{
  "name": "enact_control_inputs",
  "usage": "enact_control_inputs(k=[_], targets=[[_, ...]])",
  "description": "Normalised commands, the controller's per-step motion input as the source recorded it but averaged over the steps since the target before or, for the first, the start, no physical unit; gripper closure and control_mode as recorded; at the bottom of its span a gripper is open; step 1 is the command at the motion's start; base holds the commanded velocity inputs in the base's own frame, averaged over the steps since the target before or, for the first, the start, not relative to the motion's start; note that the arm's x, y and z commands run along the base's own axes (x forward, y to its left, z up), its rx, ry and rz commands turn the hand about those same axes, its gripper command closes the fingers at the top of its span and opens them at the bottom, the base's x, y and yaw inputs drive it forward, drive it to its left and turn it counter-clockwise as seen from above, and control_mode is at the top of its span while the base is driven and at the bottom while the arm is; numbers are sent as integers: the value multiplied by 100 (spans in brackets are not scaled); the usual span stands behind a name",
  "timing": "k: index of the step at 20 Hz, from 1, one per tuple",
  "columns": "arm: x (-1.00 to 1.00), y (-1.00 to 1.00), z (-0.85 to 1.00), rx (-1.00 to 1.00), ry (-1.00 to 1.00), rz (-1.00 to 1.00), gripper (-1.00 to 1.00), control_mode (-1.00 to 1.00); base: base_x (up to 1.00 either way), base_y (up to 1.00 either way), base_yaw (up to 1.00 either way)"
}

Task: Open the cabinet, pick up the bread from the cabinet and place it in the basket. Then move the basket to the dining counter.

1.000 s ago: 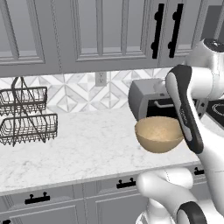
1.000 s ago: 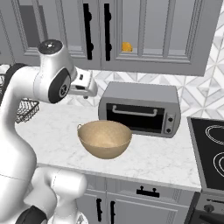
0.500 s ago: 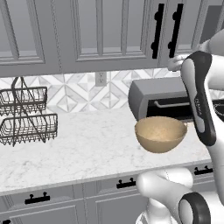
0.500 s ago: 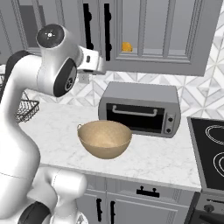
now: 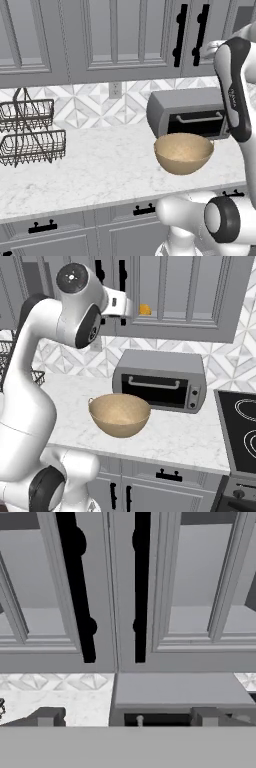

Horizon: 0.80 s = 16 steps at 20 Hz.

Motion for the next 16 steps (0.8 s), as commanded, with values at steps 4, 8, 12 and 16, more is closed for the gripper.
enact_control_inputs(k=[4,8,12,16], targets=[[50,-13,17,0,-5,0,-100,-100,0,0,0],[57,-12,1,0,0,0,-100,-100,0,0,0],[63,-5,0,0,0,0,-100,-100,0,0,0],[66,0,0,0,0,0,-100,-100,0,0,0]])
